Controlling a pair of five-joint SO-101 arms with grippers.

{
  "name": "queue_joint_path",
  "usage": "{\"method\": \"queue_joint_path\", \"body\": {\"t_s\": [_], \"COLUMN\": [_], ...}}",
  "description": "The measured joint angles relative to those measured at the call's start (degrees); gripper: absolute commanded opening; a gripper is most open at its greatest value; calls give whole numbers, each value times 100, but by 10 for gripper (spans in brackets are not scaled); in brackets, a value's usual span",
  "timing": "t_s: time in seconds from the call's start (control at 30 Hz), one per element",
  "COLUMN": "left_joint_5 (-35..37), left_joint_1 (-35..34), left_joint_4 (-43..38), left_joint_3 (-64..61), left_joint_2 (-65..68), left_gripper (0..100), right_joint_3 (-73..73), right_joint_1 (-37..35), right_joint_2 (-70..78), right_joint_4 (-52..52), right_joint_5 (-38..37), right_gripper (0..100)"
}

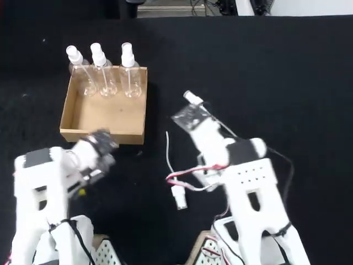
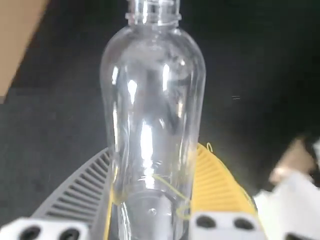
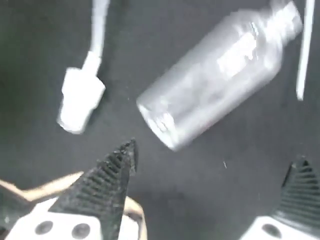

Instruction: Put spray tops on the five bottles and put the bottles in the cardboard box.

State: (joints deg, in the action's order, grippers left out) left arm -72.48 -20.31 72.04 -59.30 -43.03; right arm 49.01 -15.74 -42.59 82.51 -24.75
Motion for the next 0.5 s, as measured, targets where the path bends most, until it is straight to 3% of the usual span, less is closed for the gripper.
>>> {"method": "queue_joint_path", "body": {"t_s": [0.1,0.27,0.5], "left_joint_5": [738,1873,2681], "left_joint_1": [-563,-888,-712], "left_joint_4": [-290,-527,-862], "left_joint_3": [9,-9,-905], "left_joint_2": [0,-35,-1134], "left_gripper": [51,51,51], "right_joint_3": [114,826,1451], "right_joint_1": [-747,-1635,-1758], "right_joint_2": [0,0,0], "right_joint_4": [-536,-1319,-1758], "right_joint_5": [554,1099,993], "right_gripper": [400,248,294]}}
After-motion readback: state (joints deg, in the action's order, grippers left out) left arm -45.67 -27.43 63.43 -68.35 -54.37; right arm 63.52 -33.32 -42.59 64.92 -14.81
